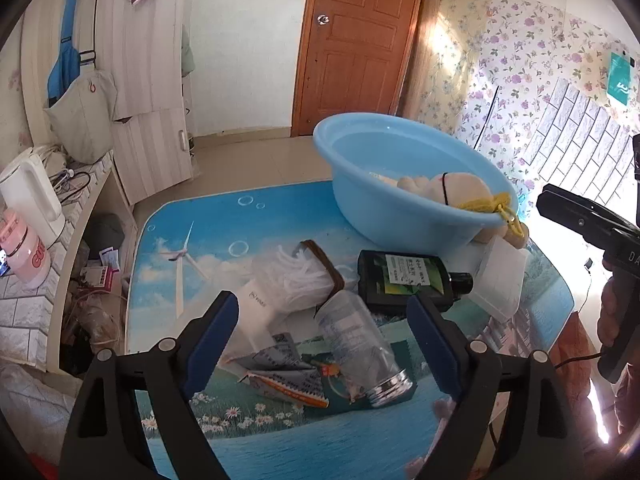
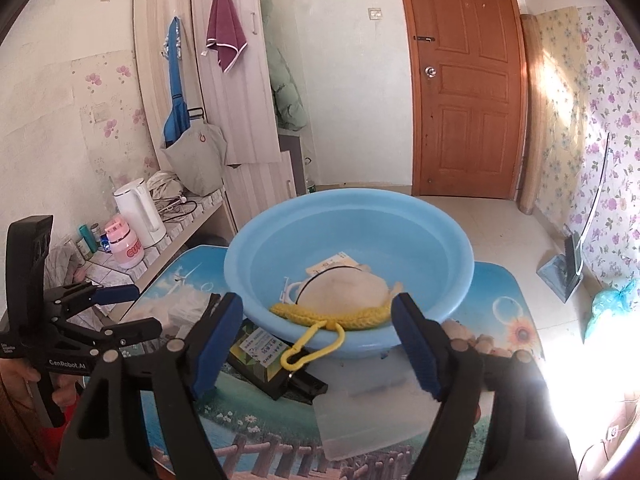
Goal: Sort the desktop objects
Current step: 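Withdraw both grippers from the basin back over the table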
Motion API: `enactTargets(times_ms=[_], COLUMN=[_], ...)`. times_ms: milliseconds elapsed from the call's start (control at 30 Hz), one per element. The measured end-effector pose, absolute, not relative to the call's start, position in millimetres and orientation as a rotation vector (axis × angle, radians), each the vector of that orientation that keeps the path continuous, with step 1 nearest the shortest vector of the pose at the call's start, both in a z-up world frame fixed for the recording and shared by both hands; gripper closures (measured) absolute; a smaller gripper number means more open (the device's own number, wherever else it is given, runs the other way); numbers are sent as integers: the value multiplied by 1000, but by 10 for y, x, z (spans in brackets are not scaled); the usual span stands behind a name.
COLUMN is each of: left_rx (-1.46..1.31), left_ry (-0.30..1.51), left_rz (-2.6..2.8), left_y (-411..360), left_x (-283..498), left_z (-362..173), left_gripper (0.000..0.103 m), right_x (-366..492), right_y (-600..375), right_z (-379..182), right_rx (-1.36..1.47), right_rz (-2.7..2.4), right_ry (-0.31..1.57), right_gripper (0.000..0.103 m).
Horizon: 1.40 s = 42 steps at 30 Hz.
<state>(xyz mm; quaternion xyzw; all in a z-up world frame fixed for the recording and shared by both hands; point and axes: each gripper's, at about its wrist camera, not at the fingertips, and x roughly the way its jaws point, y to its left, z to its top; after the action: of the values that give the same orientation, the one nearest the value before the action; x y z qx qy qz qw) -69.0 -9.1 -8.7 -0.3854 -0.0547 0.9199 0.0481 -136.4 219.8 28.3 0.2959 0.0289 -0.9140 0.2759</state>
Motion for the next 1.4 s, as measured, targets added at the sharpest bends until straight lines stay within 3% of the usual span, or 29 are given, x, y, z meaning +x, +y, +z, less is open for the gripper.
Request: enactTargets(times_ms=[200,867,1400], left_rx=[-1259,-1369,-1410], left_ry=[-179,-218,-252], left_rz=[2802,2817,2822], left_y=[-133,-230,-314], left_x=[-598,-550,-558], left_z=[-259,-474,-648], left_gripper=[10,9,9], right_x=[-1314,-1177,-1144], right_y=[2361,2518,2446], right_z=[136,-403,-528], right_rx=[868,1097,1153], right_rz=[-2471,-2421,-2403], right_ry=[52,26,49], right_gripper=[26,26,26])
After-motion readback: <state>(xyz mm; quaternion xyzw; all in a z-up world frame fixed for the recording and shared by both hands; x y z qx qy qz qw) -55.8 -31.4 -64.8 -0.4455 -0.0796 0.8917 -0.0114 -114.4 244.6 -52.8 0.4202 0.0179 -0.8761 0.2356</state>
